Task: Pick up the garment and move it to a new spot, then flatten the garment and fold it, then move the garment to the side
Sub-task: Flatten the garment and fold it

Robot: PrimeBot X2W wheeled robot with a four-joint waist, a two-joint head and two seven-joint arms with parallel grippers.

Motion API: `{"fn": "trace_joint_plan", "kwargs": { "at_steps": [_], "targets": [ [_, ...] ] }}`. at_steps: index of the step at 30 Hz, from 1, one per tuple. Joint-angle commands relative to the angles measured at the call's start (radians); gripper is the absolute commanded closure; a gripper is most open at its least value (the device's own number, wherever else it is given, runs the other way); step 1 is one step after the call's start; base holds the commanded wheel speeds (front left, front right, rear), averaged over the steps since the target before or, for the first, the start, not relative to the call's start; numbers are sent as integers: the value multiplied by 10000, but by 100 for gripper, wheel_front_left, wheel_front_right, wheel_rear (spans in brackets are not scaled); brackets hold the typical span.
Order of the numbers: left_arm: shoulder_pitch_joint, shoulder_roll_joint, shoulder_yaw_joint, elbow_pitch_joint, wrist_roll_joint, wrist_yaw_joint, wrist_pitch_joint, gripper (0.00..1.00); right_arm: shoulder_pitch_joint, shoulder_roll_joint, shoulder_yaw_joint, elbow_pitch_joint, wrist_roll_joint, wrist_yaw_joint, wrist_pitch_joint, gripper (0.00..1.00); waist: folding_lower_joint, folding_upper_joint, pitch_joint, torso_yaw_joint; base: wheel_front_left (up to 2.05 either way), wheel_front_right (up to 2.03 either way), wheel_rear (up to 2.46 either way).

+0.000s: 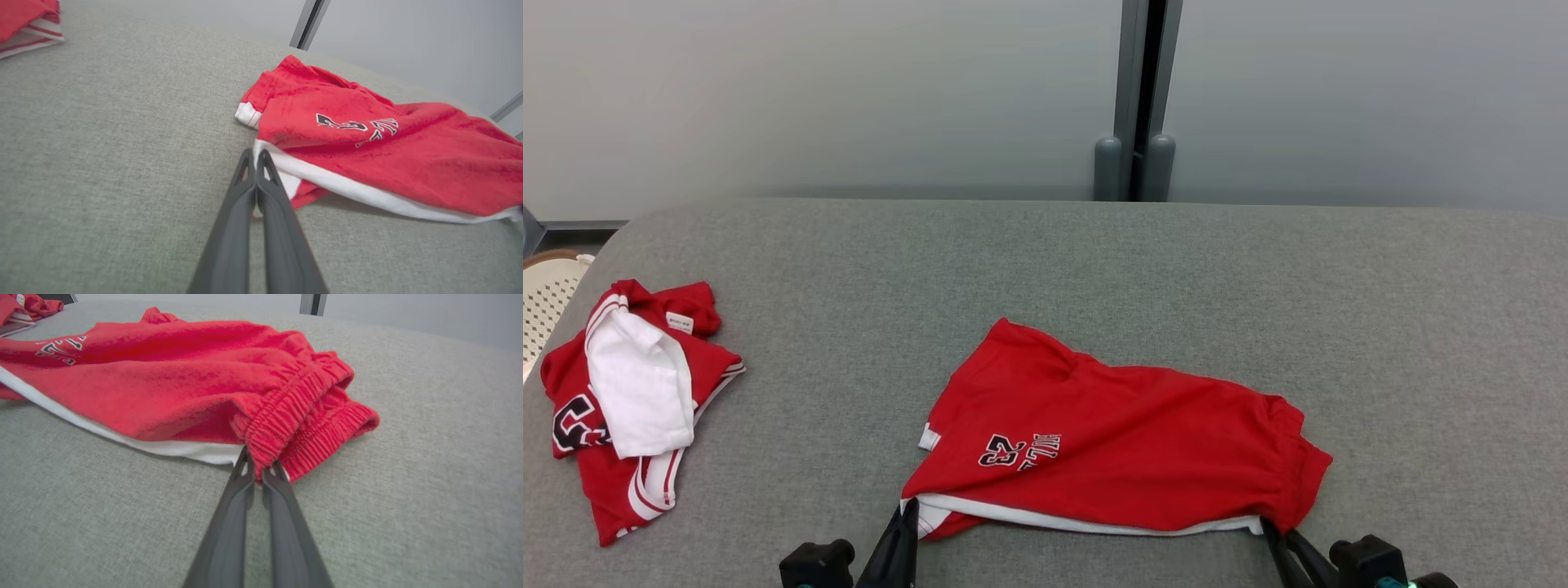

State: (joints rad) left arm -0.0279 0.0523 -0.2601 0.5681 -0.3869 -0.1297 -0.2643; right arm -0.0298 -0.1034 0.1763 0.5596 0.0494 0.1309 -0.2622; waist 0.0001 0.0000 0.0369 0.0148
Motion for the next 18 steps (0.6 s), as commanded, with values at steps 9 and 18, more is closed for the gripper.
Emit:
{"fn": "trace_joint_plan", "kwargs": {
  "at_steps": [9, 18],
  "targets": [
    [-943, 125, 44, -1751, -189, -14, -3, 100, -539, -195, -60, -2281, 1281, -1, -38, 100, -1, 0, -368, -72, 0, 0, 0],
    [-3115, 1471, -302, -3539, -197, -14, -2, 100, -2245, -975, 271, -4174, 3208, -1, -38, 100, -1, 0, -605, -127, 0, 0, 0]
  ]
}}
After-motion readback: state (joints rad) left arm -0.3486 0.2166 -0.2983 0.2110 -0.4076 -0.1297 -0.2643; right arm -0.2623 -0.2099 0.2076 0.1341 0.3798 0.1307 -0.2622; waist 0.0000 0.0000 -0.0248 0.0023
